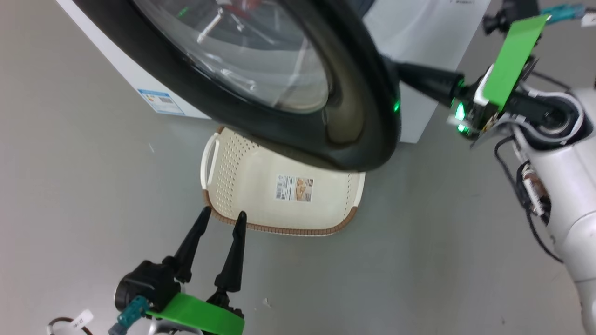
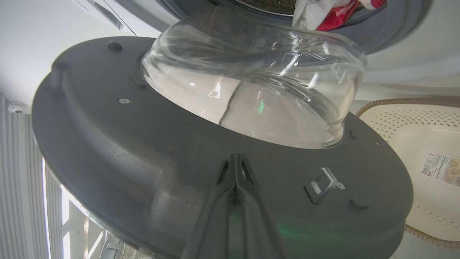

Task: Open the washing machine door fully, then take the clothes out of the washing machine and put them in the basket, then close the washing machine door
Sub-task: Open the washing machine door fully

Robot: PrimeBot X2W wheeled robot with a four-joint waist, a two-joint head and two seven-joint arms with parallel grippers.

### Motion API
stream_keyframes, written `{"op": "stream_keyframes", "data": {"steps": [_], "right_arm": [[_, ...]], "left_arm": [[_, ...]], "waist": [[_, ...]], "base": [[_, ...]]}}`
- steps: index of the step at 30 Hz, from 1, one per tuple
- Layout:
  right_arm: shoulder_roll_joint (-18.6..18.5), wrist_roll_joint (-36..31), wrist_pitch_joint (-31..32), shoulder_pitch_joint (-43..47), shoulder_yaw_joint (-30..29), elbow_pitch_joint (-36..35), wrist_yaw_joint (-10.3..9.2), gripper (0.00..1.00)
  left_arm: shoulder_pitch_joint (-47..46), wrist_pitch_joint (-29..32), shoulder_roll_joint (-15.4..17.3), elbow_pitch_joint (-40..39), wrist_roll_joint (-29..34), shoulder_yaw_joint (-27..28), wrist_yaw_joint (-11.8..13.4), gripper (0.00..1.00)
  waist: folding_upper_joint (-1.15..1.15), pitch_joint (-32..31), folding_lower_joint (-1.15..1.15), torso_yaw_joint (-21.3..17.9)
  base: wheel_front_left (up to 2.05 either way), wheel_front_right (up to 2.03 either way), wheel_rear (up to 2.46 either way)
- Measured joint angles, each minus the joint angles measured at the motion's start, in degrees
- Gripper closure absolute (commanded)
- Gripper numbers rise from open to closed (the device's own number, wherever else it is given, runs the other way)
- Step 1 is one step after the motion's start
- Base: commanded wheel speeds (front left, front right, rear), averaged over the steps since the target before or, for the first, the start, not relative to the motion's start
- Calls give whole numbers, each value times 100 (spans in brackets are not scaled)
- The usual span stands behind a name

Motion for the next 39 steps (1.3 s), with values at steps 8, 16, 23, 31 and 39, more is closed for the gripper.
{"op": "stream_keyframes", "data": {"steps": [8, 16, 23, 31, 39], "right_arm": [[203, -70, 189, 671, 121, -272, 0, 100], [342, -80, 298, 1301, 160, -536, 0, 100], [499, -122, 391, 1713, 247, -683, 0, 100], [728, -130, 539, 2081, 426, -840, 0, 100], [829, -131, 539, 2268, 530, -904, 0, 100]], "left_arm": [[328, 0, 3, 3, 1, 11, 18, 0], [595, 0, 13, -38, 2, 12, 38, 0], [803, 0, 16, -102, 62, 75, 38, 0], [934, 0, 19, -111, 68, 91, 74, 0], [1088, 0, 22, -122, 162, 171, 121, 0]], "waist": [[0, -441, 0, 83], [0, -763, 0, 330], [0, -995, 0, 611], [0, -1257, 0, 928], [0, -1466, 0, 1170]], "base": [[0, 0, 0], [0, 0, 0], [0, 0, 0], [0, 0, 0], [0, 0, 0]]}}
